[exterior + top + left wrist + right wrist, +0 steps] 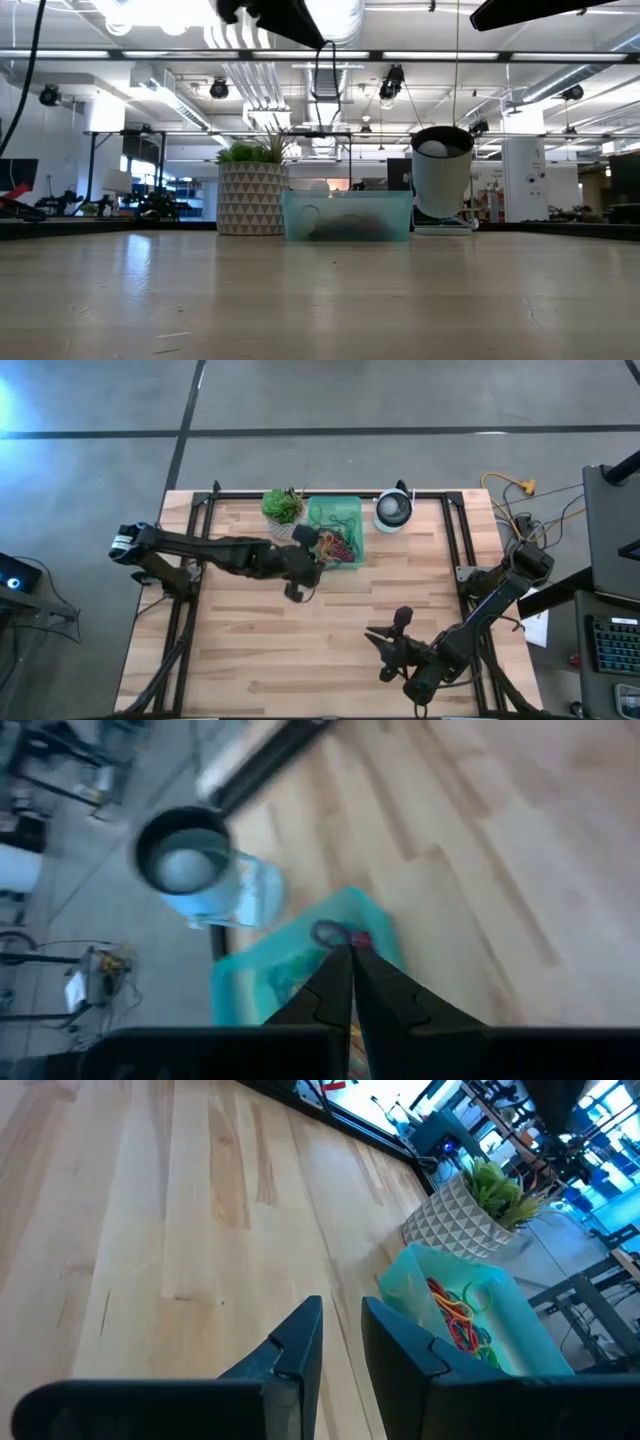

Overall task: Pick and place rubber bands into bin
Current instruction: Put the violet rubber band into the green bin, then return to Home Position

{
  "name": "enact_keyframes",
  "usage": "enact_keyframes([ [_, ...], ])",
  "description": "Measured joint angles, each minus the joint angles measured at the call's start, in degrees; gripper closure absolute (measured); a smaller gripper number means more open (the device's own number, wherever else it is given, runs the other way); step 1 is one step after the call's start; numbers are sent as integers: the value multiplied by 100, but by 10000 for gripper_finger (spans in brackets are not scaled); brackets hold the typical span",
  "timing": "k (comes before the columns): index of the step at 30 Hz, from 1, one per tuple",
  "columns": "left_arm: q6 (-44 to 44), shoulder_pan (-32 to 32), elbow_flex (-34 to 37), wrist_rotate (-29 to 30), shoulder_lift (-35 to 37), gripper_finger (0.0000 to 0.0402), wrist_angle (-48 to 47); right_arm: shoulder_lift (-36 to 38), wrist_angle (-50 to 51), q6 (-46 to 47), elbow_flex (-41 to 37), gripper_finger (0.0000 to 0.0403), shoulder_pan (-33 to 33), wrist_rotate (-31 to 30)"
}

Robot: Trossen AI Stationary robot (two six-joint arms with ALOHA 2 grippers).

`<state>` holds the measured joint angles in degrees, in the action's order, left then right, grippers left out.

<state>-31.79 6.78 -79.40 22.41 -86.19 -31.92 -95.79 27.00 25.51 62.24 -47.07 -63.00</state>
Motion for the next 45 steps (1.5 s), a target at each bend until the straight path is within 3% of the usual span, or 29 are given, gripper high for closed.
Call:
enact_keyframes([
  [5, -78, -627, 28, -116, -85, 401, 394, 0, -17, -14, -2, 335, -2, 0],
  [12, 142, -1537, 169, -805, -449, 401, 856, 0, -26, -21, -28, 335, -2, -2],
  [18, 254, -1933, 596, -1317, -751, 402, 1240, -2, -38, -27, -60, 335, 0, -2],
  [20, 395, -2007, 617, -1318, -919, 401, 1726, -2, -45, -38, -70, 335, 0, -4],
  [26, 603, -2173, 837, -1346, -1113, 396, 1488, -2, -57, -27, -81, 335, 16, -4],
  [37, 605, -2179, 723, -1357, -1169, 302, 1648, 0, -68, -23, -109, 335, 35, -2],
  [45, 596, -2092, 610, -1305, -681, 281, 1640, 0, -95, -215, -117, 335, 36, -5],
])
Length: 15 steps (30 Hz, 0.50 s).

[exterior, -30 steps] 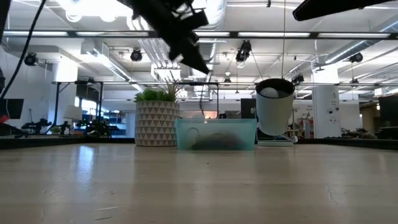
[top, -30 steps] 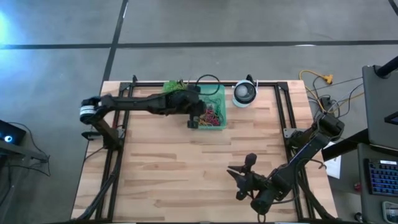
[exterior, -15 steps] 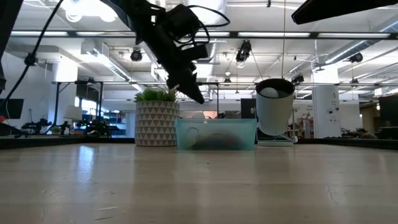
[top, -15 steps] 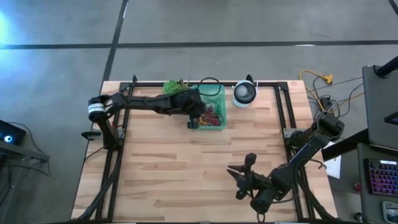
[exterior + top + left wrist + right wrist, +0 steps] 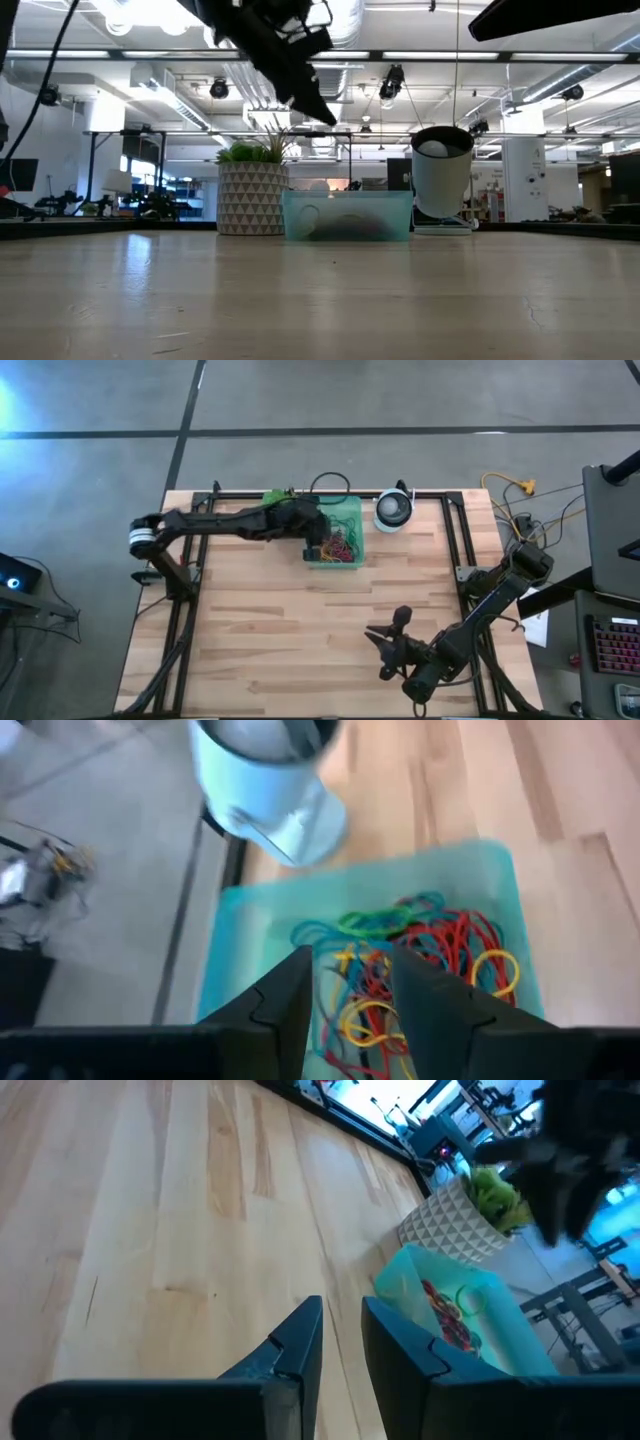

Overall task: Pick and place rubber bands into bin
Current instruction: Return to Home Position

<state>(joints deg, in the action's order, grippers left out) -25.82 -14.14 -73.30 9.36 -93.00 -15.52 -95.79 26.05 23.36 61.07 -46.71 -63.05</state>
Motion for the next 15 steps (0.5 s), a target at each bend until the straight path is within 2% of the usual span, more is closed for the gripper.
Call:
enact_keyframes([
  [8, 67, 200, 22, 254, 1385, 281, -267, 0, -57, -248, 382, 335, -1, -2],
  [15, 1177, 477, 71, 298, 2985, 281, -483, 48, -5, -927, 892, 335, 16, -190],
])
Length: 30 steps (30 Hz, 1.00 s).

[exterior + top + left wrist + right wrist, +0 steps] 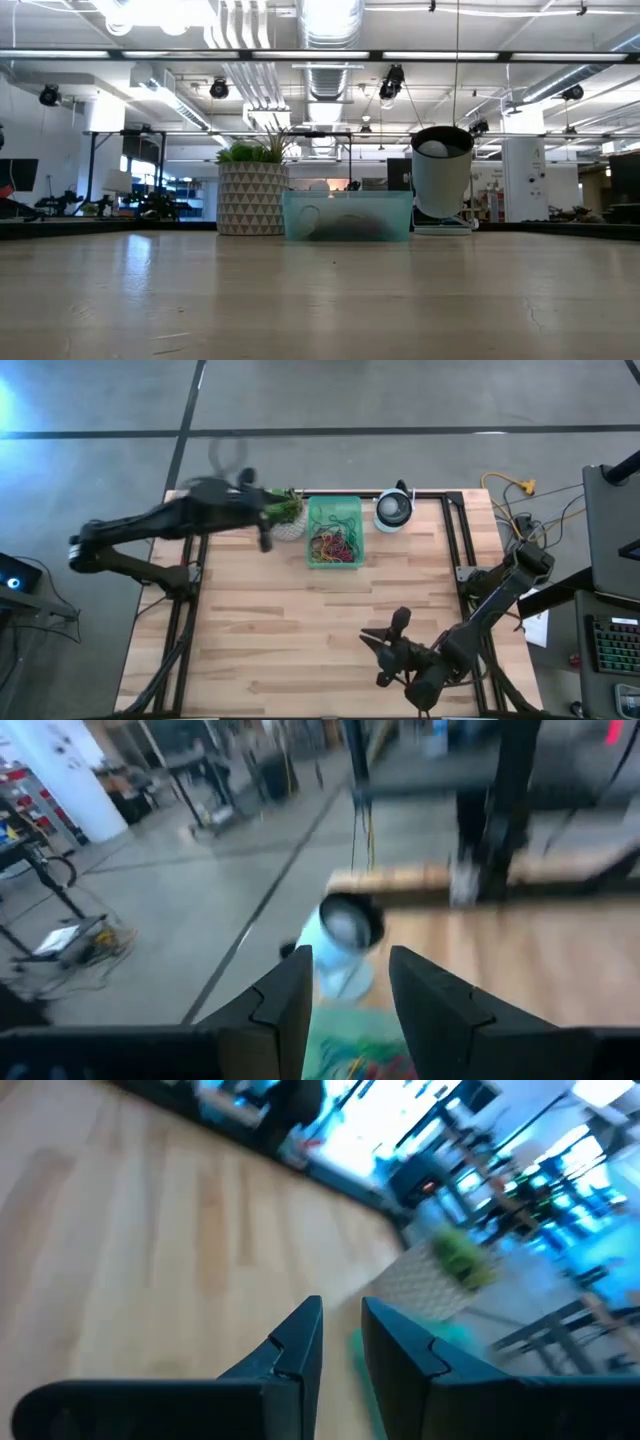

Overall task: Pick and place rubber bands into bin
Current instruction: Return to Home Position

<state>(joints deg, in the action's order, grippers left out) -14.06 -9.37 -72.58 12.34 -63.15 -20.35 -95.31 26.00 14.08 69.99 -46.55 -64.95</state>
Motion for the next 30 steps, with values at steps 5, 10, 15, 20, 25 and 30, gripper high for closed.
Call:
enact_keyframes([
  [5, 432, 146, 240, -562, 1044, 281, -96, 142, 25, -416, 565, 335, 11, -294],
  [10, 356, 167, 710, -1539, 1764, 281, -315, 497, 33, -1283, 1137, 335, 22, -111],
  [15, 280, 167, 1430, -1630, 2334, 281, -310, 1371, 282, -1836, 1303, 335, 361, 715],
  [20, 174, 164, 2062, -1631, 2743, 281, -171, 2782, 759, -1240, 958, 335, 1367, 2542],
  [25, 168, 162, 2477, -1681, 3013, 281, -73, 3686, -119, -1517, -126, 335, 2541, 3932],
  [30, 144, 162, 2811, -1725, 3368, 281, -8, 4268, -1193, -2052, -1263, 335, 3519, 5667],
])
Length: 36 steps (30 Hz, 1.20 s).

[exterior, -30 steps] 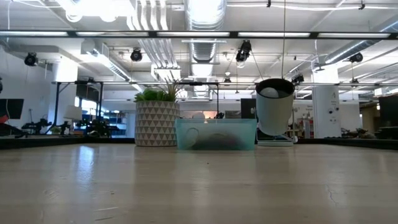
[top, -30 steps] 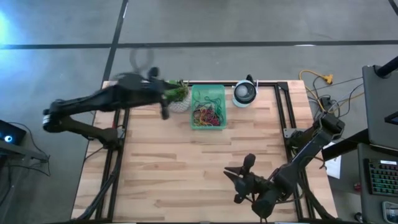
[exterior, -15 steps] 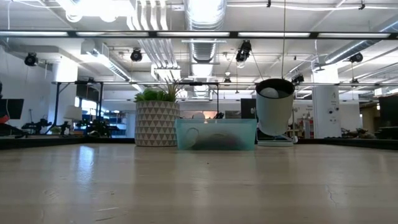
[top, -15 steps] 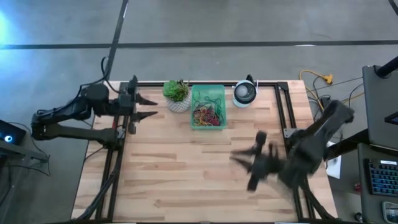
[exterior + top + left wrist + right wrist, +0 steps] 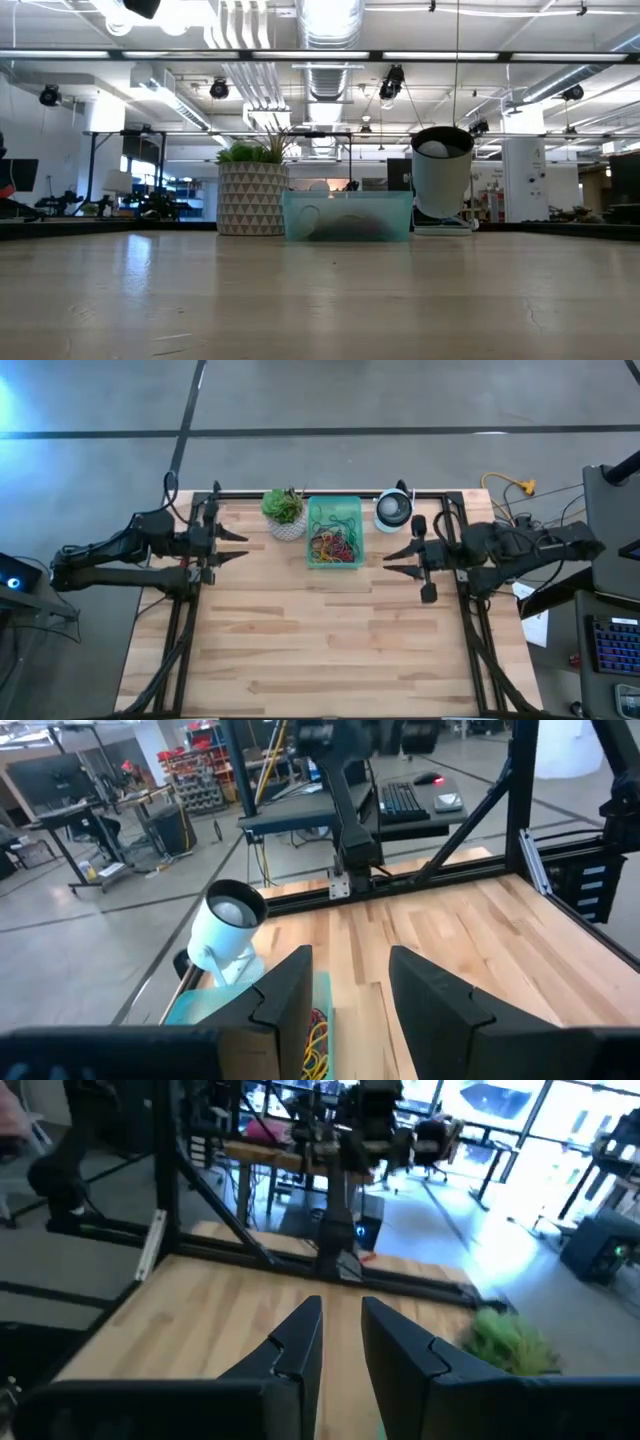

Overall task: Pick and place rubber bands into bin
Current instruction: Return to Home Position

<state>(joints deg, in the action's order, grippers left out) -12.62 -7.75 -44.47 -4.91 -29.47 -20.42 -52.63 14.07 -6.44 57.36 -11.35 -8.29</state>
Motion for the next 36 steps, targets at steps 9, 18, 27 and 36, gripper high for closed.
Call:
enact_keyframes([
  [9, -92, 0, 649, 0, 775, 281, 230, 936, -308, 173, -1210, 335, 849, 386],
  [18, -97, 2, 1592, 4, 2001, 281, 308, 2359, -1199, 109, -2690, 335, 866, 375],
  [27, 33, 0, 2348, 7, 2772, 281, 146, 3795, -1364, 327, -4061, 335, 863, 254],
  [36, 179, 2, 3424, -207, 2780, 281, 1339, 5097, -1343, 470, -5028, 335, 861, 235],
])
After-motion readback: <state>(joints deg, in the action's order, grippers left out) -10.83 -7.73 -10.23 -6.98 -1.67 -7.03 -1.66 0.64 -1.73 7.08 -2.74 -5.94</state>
